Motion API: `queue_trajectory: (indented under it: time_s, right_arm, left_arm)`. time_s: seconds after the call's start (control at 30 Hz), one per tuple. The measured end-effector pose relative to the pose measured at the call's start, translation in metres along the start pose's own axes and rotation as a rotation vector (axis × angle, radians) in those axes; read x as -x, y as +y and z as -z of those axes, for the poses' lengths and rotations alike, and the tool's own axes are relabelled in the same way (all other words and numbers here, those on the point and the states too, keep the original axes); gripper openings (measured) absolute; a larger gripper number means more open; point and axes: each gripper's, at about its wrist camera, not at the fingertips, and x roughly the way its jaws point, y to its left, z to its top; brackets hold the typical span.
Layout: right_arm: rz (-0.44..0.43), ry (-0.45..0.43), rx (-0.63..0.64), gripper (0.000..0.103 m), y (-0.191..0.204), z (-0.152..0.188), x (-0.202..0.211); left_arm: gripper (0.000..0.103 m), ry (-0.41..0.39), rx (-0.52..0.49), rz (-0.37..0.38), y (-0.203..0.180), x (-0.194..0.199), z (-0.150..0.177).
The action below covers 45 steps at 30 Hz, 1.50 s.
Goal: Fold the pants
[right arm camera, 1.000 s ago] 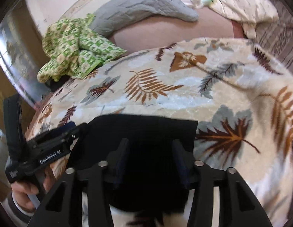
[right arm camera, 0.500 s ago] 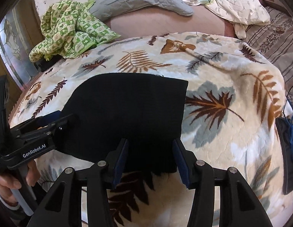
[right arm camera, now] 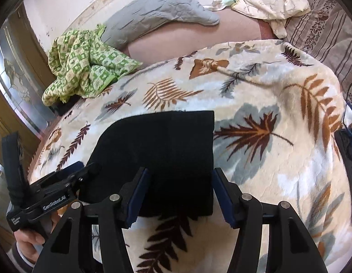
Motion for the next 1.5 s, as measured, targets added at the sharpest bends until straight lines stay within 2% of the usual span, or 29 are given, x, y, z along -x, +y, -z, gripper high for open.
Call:
queue_trajectory:
  time_s: [0.07, 0.1, 0.2, 0.27, 0.4, 0.57, 0.87, 0.93, 1.0, 1.03, 1.07, 1.1, 1.17, 1.27, 1.33, 1.5]
  right_arm:
    - [-0.002, -0.004, -0.016, 0.062, -0.002, -0.001, -0.003]
    - [-0.007, -0.005, -0.023, 0.066, -0.004, -0.001, -0.006]
    - [-0.032, 0.031, -0.048, 0.069, -0.011, 0.001, -0.019]
    - [-0.054, 0.043, -0.076, 0.070, -0.017, 0.002, -0.026]
    - [-0.116, 0.066, -0.131, 0.079, -0.029, 0.002, -0.041]
    - [-0.175, 0.072, -0.168, 0.081, -0.033, 0.001, -0.054]
    - [-0.200, 0.051, -0.143, 0.081, -0.027, 0.001, -0.061]
    - [-0.193, 0.037, -0.144, 0.077, -0.026, 0.002, -0.059]
    - [-0.169, 0.022, -0.126, 0.066, -0.023, 0.002, -0.057]
    - [-0.161, 0.015, -0.109, 0.064, -0.021, 0.002, -0.056]
    - [-0.152, 0.006, -0.091, 0.061, -0.018, 0.002, -0.054]
    - [-0.144, -0.001, -0.077, 0.057, -0.015, 0.002, -0.053]
    - [-0.132, -0.011, -0.065, 0.052, -0.012, 0.001, -0.050]
    - [-0.139, -0.036, -0.056, 0.047, -0.005, -0.003, -0.038]
    - [-0.145, -0.050, -0.040, 0.045, 0.002, -0.009, -0.029]
    - [-0.185, -0.078, 0.002, 0.044, 0.026, -0.032, -0.021]
  left_arm:
    - [0.070, -0.004, 0.008, 0.006, 0.001, 0.001, -0.001]
    - [0.071, -0.006, 0.016, 0.013, 0.003, 0.002, -0.001]
    - [0.082, -0.015, 0.060, 0.061, 0.010, 0.003, -0.003]
    - [0.083, -0.007, 0.097, 0.094, 0.017, 0.001, -0.004]
    - [0.084, 0.044, 0.136, 0.131, 0.026, -0.011, -0.004]
    - [0.086, 0.100, 0.176, 0.167, 0.031, -0.032, -0.001]
    - [0.091, 0.097, 0.198, 0.196, 0.028, -0.046, -0.007]
    - [0.091, 0.089, 0.187, 0.190, 0.026, -0.046, -0.007]
    - [0.091, 0.082, 0.168, 0.184, 0.021, -0.047, -0.006]
    - [0.084, 0.080, 0.153, 0.192, 0.017, -0.047, -0.006]
    - [0.070, 0.080, 0.139, 0.210, 0.013, -0.048, -0.006]
    - [0.064, 0.080, 0.128, 0.222, 0.010, -0.047, -0.006]
    - [0.056, 0.059, 0.085, 0.196, 0.001, -0.039, -0.008]
    - [0.046, 0.055, 0.064, 0.200, 0.000, -0.029, -0.013]
    - [0.045, 0.051, 0.064, 0.201, 0.004, -0.023, -0.019]
    - [0.045, -0.019, 0.060, 0.171, 0.019, -0.001, -0.041]
